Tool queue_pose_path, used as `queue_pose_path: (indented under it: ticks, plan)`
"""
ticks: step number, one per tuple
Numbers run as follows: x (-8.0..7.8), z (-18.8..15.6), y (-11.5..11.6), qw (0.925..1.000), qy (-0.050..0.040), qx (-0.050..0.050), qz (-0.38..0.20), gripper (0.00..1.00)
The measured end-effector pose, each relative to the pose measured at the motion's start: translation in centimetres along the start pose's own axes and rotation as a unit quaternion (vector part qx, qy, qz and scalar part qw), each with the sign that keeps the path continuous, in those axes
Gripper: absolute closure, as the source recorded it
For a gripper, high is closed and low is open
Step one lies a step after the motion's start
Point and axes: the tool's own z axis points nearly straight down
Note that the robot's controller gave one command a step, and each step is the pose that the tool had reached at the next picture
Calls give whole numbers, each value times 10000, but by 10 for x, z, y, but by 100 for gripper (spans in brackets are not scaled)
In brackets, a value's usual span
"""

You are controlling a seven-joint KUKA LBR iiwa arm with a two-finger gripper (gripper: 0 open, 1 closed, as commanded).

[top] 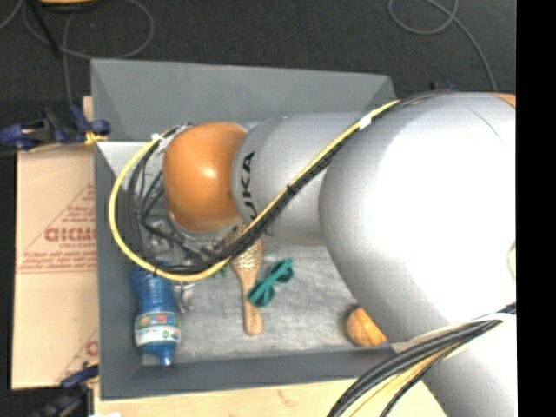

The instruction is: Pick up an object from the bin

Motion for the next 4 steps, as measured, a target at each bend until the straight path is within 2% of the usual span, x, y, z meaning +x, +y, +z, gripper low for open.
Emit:
queue_pose_path:
  ticks: [1, 2, 3, 4]
  plan:
    - [36, -1, 15, 9997, -20, -24, -246, 0]
    - [49, -7, -9, 9733, 16, -52, -2293, 100]
    - [49, -7, -9, 9735, 16, -54, -2286, 100]
    - [46, -126, -2, 9636, 22, -60, -2672, 100]
